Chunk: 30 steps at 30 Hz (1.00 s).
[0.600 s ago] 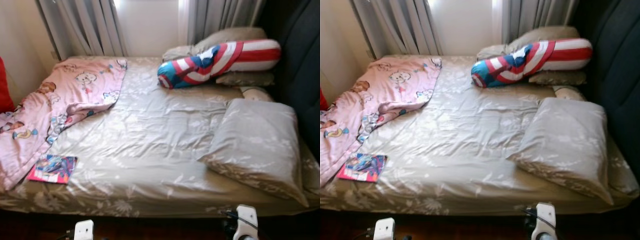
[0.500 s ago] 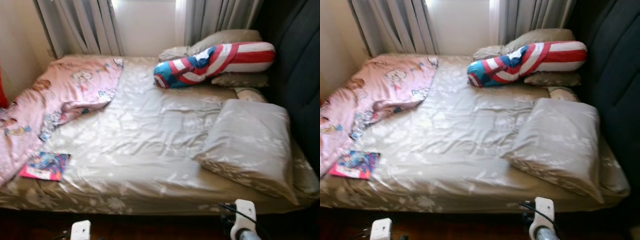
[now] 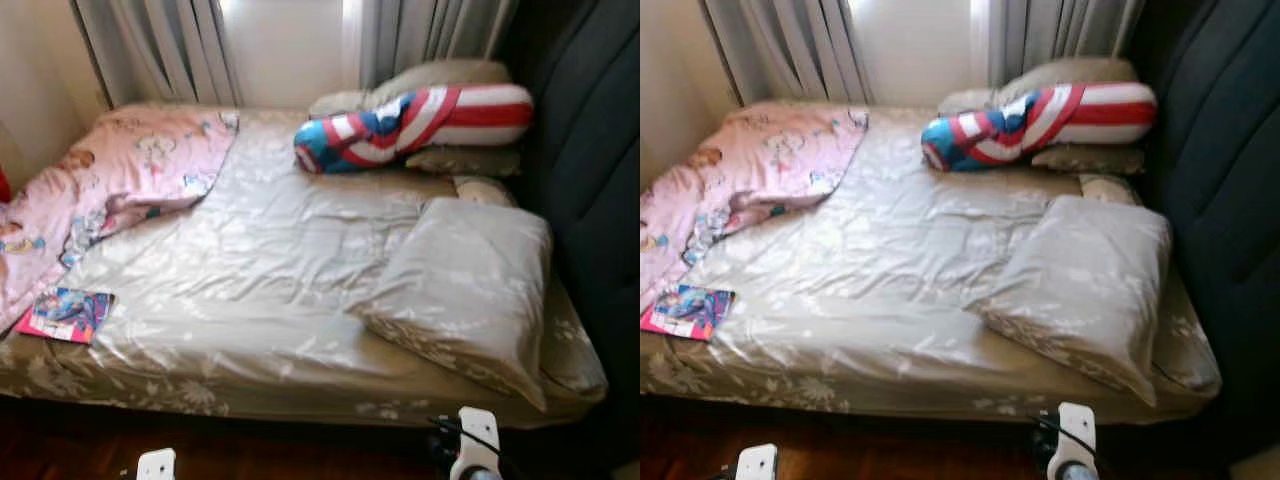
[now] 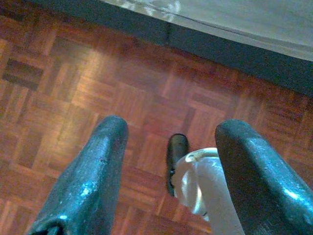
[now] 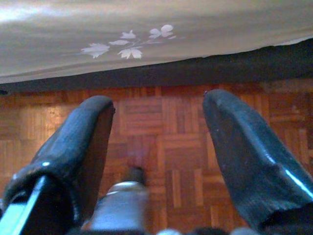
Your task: Clean up the room
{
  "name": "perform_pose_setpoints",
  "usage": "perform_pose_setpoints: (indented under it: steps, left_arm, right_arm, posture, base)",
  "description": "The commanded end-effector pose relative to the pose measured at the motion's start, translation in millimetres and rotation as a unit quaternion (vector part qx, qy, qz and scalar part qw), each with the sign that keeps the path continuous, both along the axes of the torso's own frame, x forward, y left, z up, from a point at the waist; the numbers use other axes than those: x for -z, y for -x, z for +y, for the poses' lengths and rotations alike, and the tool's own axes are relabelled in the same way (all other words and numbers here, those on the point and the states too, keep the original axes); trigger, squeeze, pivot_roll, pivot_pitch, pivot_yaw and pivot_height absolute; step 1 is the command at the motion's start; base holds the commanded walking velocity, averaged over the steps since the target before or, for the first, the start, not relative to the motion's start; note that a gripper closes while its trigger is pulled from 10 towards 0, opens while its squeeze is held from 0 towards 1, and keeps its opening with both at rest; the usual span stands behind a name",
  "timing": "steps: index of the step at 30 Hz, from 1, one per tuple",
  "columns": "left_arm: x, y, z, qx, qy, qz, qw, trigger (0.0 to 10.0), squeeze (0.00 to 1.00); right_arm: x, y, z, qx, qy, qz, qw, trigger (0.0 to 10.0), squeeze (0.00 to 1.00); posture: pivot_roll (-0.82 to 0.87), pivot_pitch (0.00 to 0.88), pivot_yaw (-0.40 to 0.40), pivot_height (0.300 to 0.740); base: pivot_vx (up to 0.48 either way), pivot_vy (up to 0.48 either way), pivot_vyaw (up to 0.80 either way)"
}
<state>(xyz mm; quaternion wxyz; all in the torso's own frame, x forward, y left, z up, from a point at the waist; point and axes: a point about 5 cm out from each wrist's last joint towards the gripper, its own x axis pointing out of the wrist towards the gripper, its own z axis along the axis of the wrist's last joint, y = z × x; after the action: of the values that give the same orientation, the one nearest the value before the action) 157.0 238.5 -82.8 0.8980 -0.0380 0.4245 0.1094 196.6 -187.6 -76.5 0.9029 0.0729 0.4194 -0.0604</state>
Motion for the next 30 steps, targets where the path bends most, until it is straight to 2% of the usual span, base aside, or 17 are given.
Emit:
perform_pose_setpoints:
  steps: [1, 8, 22, 25, 30]
  left_arm:
    - [0.3, -1.6, -2.7, -0.003, 0.004, 0.0, 1.0, 10.0, 0.0]
    - [-0.1, -3.0, -4.3, -0.007, 0.008, -0.006, 1.0, 10.0, 0.0]
    - [2.8, -5.0, -17.9, -0.006, 0.015, 0.001, 1.0, 10.0, 0.0]
    - [2.6, -5.4, -18.0, -0.005, 0.015, 0.0, 1.0, 10.0, 0.0]
    - [1.1, -3.4, -8.7, -0.007, 0.012, -0.002, 1.0, 10.0, 0.0]
  right_arm:
    - [-1.0, 0.2, -8.9, 0.009, 0.008, 0.002, 1.0, 10.0, 0.0]
    - [-1.3, -0.2, -9.0, 0.009, 0.008, 0.001, 1.0, 10.0, 0.0]
    - [-2.2, -1.0, -10.3, 0.012, 0.009, -0.006, 1.0, 10.0, 0.0]
    - [-2.2, -1.0, -10.5, 0.012, 0.01, -0.006, 1.0, 10.0, 0.0]
    - [-2.4, -0.9, -11.3, 0.014, 0.015, -0.008, 1.0, 10.0, 0.0]
  posture:
    - [0.0, 0.0, -0.007, 0.74]
    - [0.0, 0.0, -0.008, 0.74]
    - [0.01, 0.0, -0.012, 0.74]
    - [0.0, 0.0, -0.014, 0.74]
    - [0.01, 0.0, -0.013, 0.74]
  base:
    - [0.0, 0.0, 0.0]
    - [0.0, 0.0, 0.0]
    - [0.0, 0.0, 0.0]
    - [0.0, 0.0, 0.0]
    - [0.146, 0.0, 0.0]
